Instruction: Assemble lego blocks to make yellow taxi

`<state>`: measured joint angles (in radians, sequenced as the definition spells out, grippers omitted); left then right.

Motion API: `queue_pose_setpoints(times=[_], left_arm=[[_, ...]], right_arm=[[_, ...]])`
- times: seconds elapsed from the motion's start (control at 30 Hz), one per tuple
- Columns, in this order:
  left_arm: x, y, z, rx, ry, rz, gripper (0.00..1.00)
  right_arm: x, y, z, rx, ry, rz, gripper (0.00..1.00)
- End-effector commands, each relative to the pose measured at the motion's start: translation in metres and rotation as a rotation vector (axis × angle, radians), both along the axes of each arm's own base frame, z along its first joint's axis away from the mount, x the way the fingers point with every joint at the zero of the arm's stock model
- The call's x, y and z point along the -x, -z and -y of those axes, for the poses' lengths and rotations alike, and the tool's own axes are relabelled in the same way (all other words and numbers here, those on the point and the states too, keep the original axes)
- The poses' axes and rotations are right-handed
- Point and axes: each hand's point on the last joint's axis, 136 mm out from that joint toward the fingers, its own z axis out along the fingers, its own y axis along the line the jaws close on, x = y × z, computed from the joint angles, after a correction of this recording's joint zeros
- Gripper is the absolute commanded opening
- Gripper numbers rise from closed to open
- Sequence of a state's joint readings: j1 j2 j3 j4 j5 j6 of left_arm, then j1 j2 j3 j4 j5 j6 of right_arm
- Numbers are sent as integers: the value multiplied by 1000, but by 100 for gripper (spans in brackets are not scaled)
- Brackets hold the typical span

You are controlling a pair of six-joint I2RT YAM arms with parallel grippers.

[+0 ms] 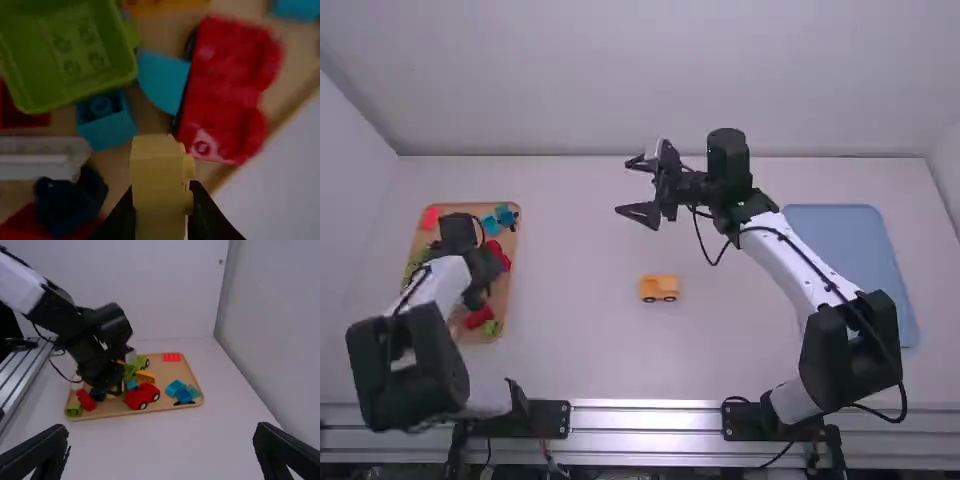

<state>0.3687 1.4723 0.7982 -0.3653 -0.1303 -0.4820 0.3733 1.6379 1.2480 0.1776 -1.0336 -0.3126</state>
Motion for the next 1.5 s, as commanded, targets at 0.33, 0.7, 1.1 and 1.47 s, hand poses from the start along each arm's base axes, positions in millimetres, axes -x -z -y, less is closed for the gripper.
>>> queue_pose_setpoints(times=[0.33, 0.7, 1.1, 1.47], left_arm=[[-37, -143, 143, -161, 803, 600, 15], [-39, -150, 259, -294, 1251, 921, 14], [-59, -149, 288, -302, 1272, 1033, 2], [-76, -149, 293, -244, 1163, 1099, 2]], right_arm=[[-27, 13, -13, -49, 67, -218, 99], [-1, 34, -28, -85, -161, -398, 95], [-3, 62, -38, -91, -41, -529, 86], [-1, 75, -44, -119, 17, -527, 74]])
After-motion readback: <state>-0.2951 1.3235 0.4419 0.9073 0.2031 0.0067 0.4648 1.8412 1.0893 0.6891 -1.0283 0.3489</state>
